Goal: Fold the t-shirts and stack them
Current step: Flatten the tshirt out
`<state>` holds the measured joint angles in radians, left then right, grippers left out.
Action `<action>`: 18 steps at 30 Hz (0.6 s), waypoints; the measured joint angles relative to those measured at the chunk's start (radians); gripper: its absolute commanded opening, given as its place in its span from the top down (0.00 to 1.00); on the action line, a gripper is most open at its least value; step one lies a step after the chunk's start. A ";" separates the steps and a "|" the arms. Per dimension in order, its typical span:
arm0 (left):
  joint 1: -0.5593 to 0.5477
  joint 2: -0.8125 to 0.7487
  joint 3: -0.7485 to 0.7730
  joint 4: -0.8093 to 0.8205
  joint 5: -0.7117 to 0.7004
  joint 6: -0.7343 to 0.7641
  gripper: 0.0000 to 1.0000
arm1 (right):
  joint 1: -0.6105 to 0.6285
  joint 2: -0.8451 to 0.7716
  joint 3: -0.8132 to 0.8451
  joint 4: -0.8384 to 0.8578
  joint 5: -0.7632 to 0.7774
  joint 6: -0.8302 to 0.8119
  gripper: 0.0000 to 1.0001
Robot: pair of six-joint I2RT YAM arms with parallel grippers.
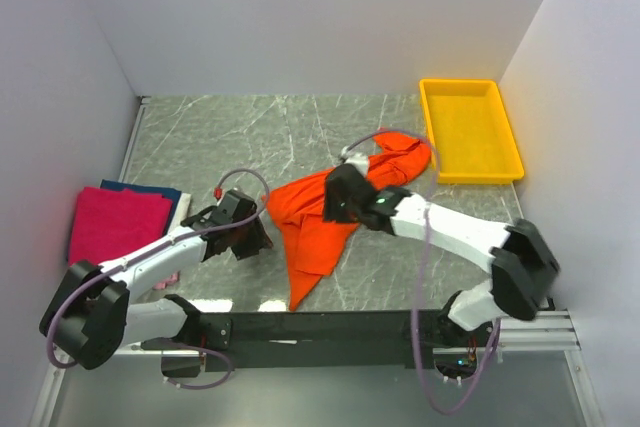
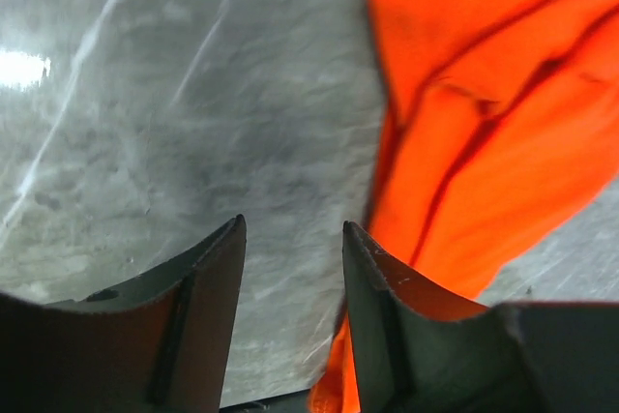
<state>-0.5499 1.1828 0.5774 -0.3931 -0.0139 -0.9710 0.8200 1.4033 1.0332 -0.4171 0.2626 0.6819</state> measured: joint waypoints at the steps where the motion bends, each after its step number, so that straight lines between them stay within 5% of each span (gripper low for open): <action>1: -0.001 0.003 -0.011 0.004 0.004 -0.014 0.50 | 0.027 0.042 -0.006 0.002 -0.009 0.012 0.45; 8: 0.053 -0.037 -0.024 -0.033 -0.036 -0.092 0.48 | 0.196 0.343 0.113 -0.032 -0.016 0.049 0.46; 18: 0.196 -0.123 -0.025 -0.056 -0.043 -0.089 0.47 | 0.298 0.451 0.244 -0.058 0.006 0.081 0.49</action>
<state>-0.3538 1.0595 0.5526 -0.4496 -0.0566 -1.0603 1.1179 1.8538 1.2770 -0.4755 0.2687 0.7628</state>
